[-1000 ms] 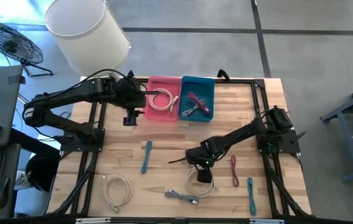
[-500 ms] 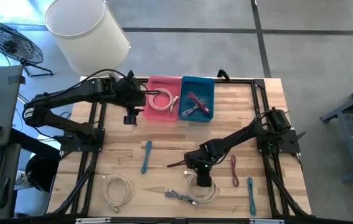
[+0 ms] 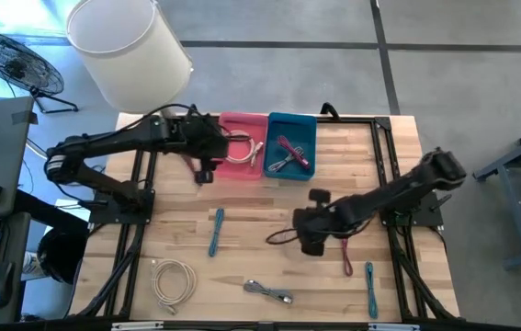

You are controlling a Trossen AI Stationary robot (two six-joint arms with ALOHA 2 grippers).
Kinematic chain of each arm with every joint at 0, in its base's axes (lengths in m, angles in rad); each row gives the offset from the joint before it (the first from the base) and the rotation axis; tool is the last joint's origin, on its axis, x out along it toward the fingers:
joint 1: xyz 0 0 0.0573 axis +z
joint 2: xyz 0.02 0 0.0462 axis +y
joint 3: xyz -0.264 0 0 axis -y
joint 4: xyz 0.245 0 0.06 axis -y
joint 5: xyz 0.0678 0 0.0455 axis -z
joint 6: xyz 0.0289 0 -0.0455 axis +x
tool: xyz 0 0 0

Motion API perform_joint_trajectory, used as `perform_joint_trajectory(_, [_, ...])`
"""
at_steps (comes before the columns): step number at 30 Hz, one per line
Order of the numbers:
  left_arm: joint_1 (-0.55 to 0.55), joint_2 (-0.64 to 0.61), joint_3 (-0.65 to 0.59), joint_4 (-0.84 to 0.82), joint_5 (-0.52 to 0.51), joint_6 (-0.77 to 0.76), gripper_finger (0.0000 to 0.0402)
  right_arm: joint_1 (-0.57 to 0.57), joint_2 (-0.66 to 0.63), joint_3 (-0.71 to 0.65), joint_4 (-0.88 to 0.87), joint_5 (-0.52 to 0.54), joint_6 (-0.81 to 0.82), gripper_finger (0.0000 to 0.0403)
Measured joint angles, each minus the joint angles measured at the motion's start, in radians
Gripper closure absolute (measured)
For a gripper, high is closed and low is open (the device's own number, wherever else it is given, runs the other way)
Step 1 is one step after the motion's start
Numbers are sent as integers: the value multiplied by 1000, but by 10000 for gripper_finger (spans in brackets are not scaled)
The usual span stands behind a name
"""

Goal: Pick & Place USB Port
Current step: Put the right light brown hdmi cable into the pink bin

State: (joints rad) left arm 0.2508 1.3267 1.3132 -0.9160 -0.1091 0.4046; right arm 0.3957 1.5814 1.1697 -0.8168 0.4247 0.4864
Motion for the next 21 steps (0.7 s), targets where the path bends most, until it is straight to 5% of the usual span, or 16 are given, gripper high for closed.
perform_joint_trajectory(10, [-11, 120, 0, 310, 386, 126, 235, 164, -136, -2, -56, 620, -68, 372])
perform_joint_trajectory(15, [-11, 127, 0, 400, 477, 149, 276, 190, -128, -2, -84, 783, -106, 372])
perform_joint_trajectory(21, [-11, 127, 0, 506, 560, 141, 310, 186, -127, -2, -88, 853, -187, 372])
